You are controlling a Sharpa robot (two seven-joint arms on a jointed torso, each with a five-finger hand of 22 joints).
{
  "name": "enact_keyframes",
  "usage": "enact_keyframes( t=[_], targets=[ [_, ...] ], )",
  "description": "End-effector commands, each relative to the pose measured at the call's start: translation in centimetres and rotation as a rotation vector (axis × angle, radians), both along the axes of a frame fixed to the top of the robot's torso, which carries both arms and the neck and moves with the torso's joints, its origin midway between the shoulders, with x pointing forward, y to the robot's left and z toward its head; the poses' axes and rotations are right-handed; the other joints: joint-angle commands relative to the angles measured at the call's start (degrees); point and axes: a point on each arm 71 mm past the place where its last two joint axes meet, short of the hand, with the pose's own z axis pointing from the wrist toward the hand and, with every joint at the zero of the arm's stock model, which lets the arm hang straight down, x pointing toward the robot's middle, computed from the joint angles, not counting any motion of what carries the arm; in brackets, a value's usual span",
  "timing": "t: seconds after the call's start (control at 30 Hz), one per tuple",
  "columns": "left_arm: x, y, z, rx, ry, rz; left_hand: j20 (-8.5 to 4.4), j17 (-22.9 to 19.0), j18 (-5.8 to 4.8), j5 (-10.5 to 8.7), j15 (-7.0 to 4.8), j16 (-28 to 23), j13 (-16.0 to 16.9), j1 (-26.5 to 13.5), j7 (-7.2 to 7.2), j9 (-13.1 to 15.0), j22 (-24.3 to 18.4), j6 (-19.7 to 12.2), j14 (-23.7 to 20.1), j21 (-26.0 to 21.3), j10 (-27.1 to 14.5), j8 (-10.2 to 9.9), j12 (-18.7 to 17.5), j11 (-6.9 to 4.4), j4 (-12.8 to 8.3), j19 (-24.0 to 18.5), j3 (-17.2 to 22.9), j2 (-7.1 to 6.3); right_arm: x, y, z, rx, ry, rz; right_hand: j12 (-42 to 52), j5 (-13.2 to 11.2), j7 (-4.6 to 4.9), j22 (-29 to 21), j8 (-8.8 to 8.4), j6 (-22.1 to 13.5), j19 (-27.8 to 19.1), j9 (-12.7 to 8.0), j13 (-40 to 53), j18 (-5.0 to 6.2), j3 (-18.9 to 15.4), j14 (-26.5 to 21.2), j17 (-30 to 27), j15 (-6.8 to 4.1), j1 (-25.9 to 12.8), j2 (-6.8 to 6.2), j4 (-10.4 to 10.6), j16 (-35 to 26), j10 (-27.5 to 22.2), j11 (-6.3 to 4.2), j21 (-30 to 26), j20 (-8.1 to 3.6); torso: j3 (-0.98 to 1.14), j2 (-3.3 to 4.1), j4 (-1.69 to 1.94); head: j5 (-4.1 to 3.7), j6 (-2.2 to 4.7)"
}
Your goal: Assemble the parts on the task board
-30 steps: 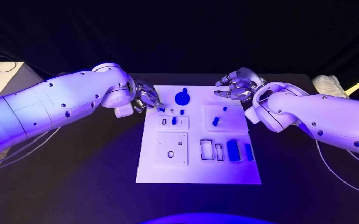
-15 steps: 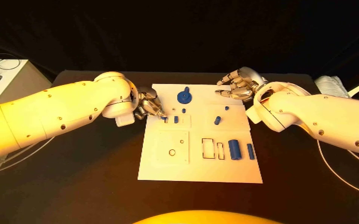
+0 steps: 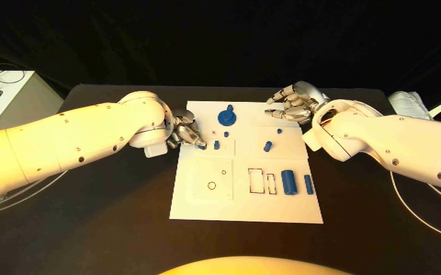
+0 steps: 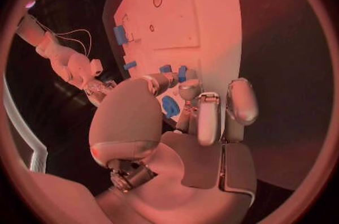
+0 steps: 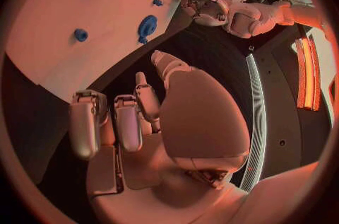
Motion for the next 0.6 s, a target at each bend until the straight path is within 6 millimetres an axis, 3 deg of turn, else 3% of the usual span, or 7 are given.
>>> enact_keyframes(
  t=[0.03, 0.6],
  targets=[
    [0.0, -0.25, 0.04, 0.019, -0.022, -0.004, -0.06, 8.4, -0.63, 0.13, -0.28, 0.4, 0.1, -0.6, -1.01, 3.3, 0.0, 1.5, 4.3, 0.4, 0.4, 0.3, 0.2, -0.07, -7.4, 0.3, 7.6, 0.07, -0.08, 0.23, 0.01, -0.005, -0.004, 0.022, -0.2, 0.1, -0.11, 9.2, 0.23, -0.4, 1.5, 0.0, 0.0, 0.55, 0.1, 3.7, 6.2, 0.25, -0.3, 0.11, 0.2, -0.4, -0.3, 0.05, -0.2, 0.18, -0.01, -0.03, 0.0, 0.09, -0.14],
    [-0.07, -0.7, 0.26, 0.012, -0.063, -0.001, -0.08, 8.4, -0.69, 0.2, -0.33, 0.4, 0.2, -0.9, -1.07, 3.4, 0.3, 1.6, 4.3, 0.5, 0.5, 0.4, 0.3, -0.13, -7.7, 0.5, 8.0, 0.04, -0.11, 0.22, 0.02, -0.005, -0.005, 0.023, -0.2, 0.1, -0.11, 9.2, 0.23, -0.4, 1.5, 0.0, 0.0, 0.55, 0.1, 3.7, 6.2, 0.25, -0.3, 0.11, 0.2, -0.4, -0.3, 0.05, -0.2, 0.18, 0.01, -0.06, 0.02, -0.01, -0.17]
  ],
)
